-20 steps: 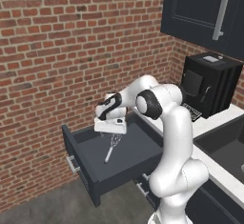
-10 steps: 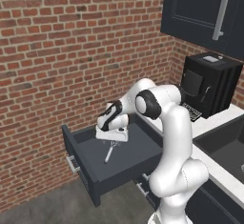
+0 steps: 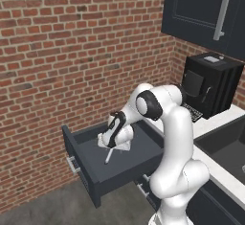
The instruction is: Pick the whisk from the drawer and place it on the counter.
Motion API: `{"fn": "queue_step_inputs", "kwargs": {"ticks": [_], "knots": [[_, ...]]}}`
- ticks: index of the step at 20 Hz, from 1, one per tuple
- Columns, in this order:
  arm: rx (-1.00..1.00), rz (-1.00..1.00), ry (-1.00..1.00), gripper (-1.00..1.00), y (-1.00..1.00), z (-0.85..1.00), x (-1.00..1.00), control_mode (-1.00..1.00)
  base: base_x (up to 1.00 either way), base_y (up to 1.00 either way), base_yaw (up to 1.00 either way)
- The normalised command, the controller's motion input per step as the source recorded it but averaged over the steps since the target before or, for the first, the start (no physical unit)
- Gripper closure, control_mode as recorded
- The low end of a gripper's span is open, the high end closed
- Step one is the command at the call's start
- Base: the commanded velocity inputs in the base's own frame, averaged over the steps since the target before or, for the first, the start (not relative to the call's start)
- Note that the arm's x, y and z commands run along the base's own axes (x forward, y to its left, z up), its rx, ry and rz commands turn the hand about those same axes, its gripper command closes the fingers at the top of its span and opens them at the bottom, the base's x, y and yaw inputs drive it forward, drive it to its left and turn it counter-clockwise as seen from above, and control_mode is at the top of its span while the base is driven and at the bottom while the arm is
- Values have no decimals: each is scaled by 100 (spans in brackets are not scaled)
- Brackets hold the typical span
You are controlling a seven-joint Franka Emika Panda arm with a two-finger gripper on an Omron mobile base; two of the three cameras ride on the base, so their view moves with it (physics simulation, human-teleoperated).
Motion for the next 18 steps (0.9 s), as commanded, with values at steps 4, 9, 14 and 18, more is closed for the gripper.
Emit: {"fn": "queue_step_inputs", "kwargs": {"ticks": [4, 9, 14, 18], "knots": [[-6, 0, -7, -100, 19, -13, 31, -100, 0, 0, 0], [-6, 0, -2, -100, 40, -14, 22, -100, 0, 0, 0], [-7, 0, 0, -100, 27, -40, 4, -100, 0, 0, 0], [-7, 0, 5, -100, 1, -56, 0, -100, 0, 0, 0]]}}
